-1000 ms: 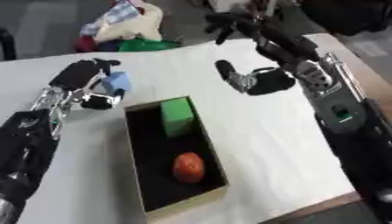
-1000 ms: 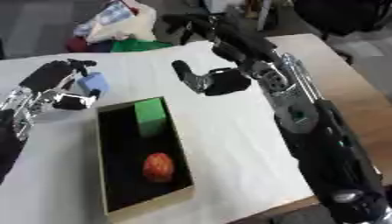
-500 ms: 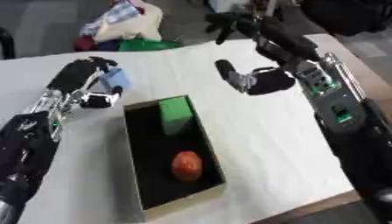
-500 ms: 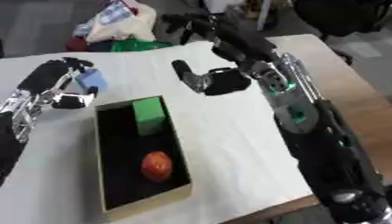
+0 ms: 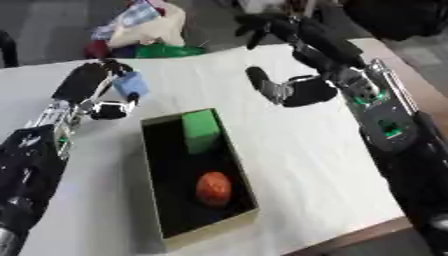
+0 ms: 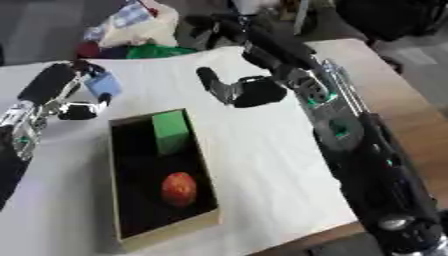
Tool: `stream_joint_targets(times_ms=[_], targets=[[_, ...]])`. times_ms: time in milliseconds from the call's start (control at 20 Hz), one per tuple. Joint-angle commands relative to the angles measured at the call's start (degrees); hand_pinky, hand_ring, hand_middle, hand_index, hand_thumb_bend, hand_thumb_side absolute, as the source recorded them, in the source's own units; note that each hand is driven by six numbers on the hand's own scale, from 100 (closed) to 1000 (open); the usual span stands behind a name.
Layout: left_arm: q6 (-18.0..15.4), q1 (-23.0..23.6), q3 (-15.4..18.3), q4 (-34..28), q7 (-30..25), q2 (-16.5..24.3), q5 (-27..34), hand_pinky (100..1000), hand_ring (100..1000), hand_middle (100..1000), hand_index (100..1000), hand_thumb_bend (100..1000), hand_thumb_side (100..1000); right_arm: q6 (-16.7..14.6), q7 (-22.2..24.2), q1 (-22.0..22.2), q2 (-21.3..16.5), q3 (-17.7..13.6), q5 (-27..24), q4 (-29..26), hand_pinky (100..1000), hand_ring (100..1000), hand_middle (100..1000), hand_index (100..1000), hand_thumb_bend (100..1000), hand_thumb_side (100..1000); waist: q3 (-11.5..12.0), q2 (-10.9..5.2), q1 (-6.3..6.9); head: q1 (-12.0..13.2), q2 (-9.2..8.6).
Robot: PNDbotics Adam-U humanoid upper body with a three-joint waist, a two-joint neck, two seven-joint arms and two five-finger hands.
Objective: Pick up objects on the table and place them in the box.
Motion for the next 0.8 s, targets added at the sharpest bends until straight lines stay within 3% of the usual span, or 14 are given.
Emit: stream_joint_targets(times_ms=[50,450,600,800], targets=[[-1.29,-1.86,-0.45,-2.13,0.21,1.89,1.22,385,144,139,807,100,100,0.08,-0.15,-0.53,-0.91,-0.61,0.42,-0.44,809,687,792,999,100,683,0.19,-1.55,-0.03,-0.35,0.36],[-10.18,-1.24,-5.37,-9.42,-0.98,4.25,7.18,396,158,149,809,100,100,0.04,-0.25,0.26,-1.18,-0.67,0.75,-0.36,809,688,793,1000,100,671,1.44,-2.96,0.17,-1.18,1.12],[-15.20,-0.56,-9.37,-14.05,-1.58,5.73,10.44,402,193,156,812,105,100,0.06,-0.27,0.52,-1.28,-0.67,0.89,-0.31,809,688,794,1000,100,668,1.90,-3.45,0.31,-1.59,1.38],[-20.56,0.86,-14.75,-19.95,-2.62,7.91,14.66,409,261,162,814,182,100,0.09,-0.30,0.76,-1.42,-0.67,0.97,-0.34,809,689,794,1000,100,663,2.39,-3.98,0.47,-1.98,1.65]])
